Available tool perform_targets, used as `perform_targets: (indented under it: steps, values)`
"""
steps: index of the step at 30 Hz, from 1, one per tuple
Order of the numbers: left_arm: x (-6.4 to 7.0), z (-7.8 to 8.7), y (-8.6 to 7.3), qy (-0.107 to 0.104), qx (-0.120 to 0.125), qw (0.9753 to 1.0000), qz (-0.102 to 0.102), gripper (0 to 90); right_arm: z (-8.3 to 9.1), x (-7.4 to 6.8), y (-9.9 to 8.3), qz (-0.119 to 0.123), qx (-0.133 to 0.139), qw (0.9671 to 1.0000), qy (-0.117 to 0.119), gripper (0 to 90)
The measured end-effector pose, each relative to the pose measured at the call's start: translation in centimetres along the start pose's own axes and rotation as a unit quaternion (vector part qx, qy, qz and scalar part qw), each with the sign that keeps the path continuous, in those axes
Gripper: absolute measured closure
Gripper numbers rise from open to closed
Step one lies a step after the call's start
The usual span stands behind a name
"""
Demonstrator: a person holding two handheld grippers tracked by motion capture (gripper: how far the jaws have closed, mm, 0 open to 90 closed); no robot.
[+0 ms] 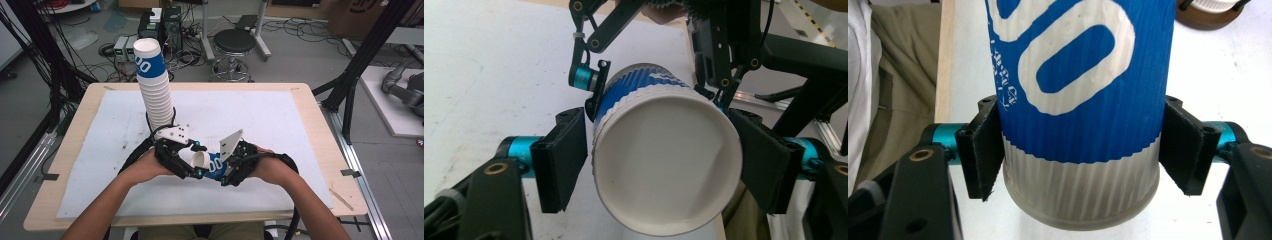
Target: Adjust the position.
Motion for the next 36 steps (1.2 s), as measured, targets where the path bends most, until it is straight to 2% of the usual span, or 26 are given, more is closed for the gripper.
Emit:
perform_targets:
  steps: [2, 7, 10, 13, 14, 15, 18, 19, 21, 22, 24, 28, 31, 33, 36]
  values:
    - [0.0, -0.1, -0.1, -0.004, -0.001, 1.0, 0.004, 27.1, 0.0, 0.0, 0.0, 0.002, -0.002, 1.0, 0.002, 27.9]
    - [0.0, -0.2, -0.2, -0.006, -0.008, 1.0, -0.001, 29.5, -0.1, -0.1, -0.2, 0.002, -0.007, 1.0, 0.007, 27.9]
    - [-0.2, -0.1, -0.1, -0.002, 0.001, 1.0, -0.007, 30.6, 0.0, 0.0, -0.3, -0.004, -0.008, 1.0, 0.005, 24.9]
    - [-0.3, 0.0, 0.0, 0.0, 0.011, 0.9999, -0.007, 30.7, 0.1, 0.3, 0.0, -0.023, 0.015, 0.9996, -0.005, 20.9]
    - [-0.4, 0.1, 0.0, 0.001, 0.027, 0.9996, -0.004, 30.8, 0.3, 0.4, 0.1, -0.024, 0.027, 0.9993, -0.006, 20.8]
    - [-0.5, 0.2, 0.0, 0.001, 0.033, 0.9995, -0.003, 30.8, 0.5, 0.5, 0.2, -0.026, 0.037, 0.999, -0.008, 20.5]
    - [-0.7, 0.4, -0.2, 0.004, 0.044, 0.999, 0.001, 30.9, 1.2, 0.8, 0.7, -0.04, 0.079, 0.996, -0.016, 20.5]
    - [-0.7, 0.4, -0.2, 0.004, 0.044, 0.999, 0.001, 30.9, 1.5, 0.8, 0.9, -0.045, 0.093, 0.9944, -0.018, 20.5]
    - [-0.8, 0.5, -0.4, -0.001, 0.06, 0.9982, 0.0, 30.9, 2.0, 1.0, 1.1, -0.055, 0.126, 0.9903, -0.022, 20.5]
    - [-0.8, 0.5, -0.4, -0.001, 0.06, 0.9982, 0.0, 30.9, 2.0, 1.0, 1.1, -0.055, 0.126, 0.9903, -0.022, 20.5]
    - [-0.7, 0.7, -0.2, -0.002, 0.081, 0.9967, -0.001, 30.9, 2.6, 1.2, 1.2, -0.067, 0.159, 0.9845, -0.029, 20.5]
    - [-0.7, 1.0, -0.2, -0.004, 0.099, 0.995, -0.005, 30.9, 3.3, 1.3, 1.1, -0.087, 0.207, 0.9738, -0.038, 20.5]
    - [-0.8, 1.1, -0.3, -0.005, 0.115, 0.9934, -0.005, 30.9, 3.7, 1.4, 0.8, -0.1, 0.236, 0.9656, -0.046, 20.5]
    - [-0.8, 1.2, -0.5, -0.003, 0.121, 0.9927, -0.002, 30.9, 3.9, 1.3, 0.5, -0.105, 0.248, 0.9617, -0.051, 20.5]
    - [-1.1, 1.4, -0.8, 0.0, 0.132, 0.9912, -0.001, 30.9, 4.0, 1.2, 0.3, -0.116, 0.272, 0.9538, -0.055, 20.5]
Point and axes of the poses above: each handheld gripper's, and its own axes: z roughly backward along the jaws, y roughly out of its top, x roughly to its right, the point moved 10 cm from there along -z, roughly forward along the jaws, and after that the axes turned 14 degrees about x, right-handed, at the moved point
